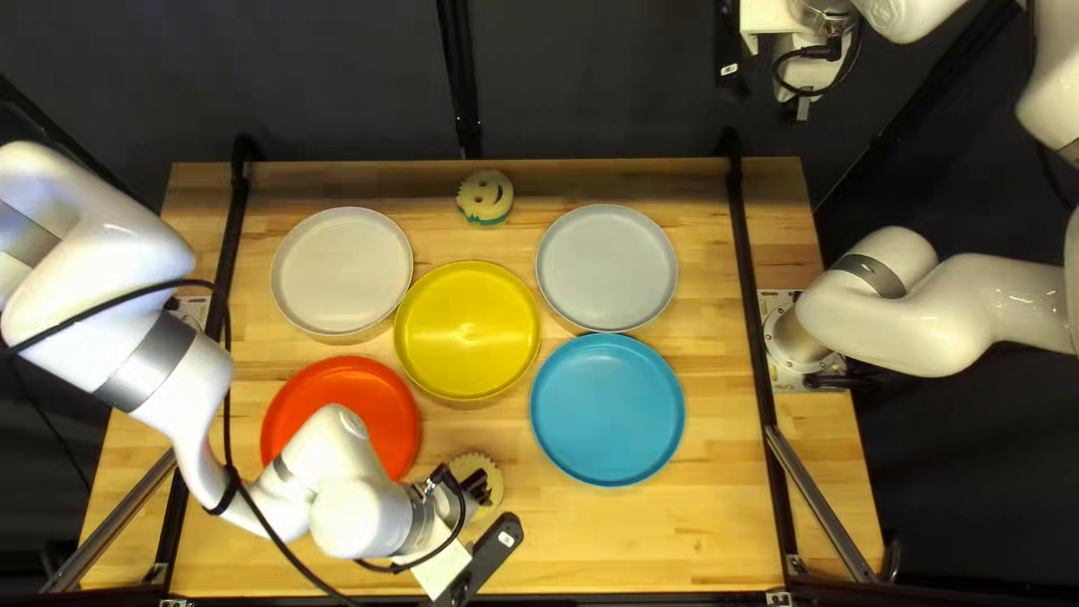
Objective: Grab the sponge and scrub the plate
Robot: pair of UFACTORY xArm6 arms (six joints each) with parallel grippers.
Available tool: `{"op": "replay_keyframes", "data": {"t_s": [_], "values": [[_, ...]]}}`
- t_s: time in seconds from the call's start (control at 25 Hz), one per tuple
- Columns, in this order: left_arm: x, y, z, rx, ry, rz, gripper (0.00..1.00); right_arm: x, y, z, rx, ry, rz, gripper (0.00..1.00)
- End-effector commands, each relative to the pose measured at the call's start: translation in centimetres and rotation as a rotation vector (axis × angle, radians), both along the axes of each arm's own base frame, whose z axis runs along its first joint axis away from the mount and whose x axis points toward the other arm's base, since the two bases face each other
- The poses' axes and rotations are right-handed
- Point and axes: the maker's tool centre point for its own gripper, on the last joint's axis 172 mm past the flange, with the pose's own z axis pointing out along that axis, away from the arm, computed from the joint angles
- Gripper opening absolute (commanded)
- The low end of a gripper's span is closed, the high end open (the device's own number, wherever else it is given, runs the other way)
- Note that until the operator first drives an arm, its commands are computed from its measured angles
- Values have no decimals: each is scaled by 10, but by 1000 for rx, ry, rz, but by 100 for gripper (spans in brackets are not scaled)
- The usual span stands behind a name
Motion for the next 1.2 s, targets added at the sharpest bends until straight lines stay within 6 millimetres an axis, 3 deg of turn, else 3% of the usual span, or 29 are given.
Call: {"op": "replay_keyframes", "data": {"t_s": [0.04, 0.48, 0.56, 1.2], "values": [[1, -1, -6, 23, -12, 19, 100, 0, 0, 0, 0, 0, 0, 100], [-2, 5, -15, 58, -31, 80, 100, 0, 0, 0, 0, 0, 0, 100], [-2, 5, -15, 58, -31, 80, 0, 0, 0, 0, 0, 0, 0, 100], [-9, 10, -14, 37, -11, 64, 0, 0, 0, 0, 0, 0, 0, 100]]}}
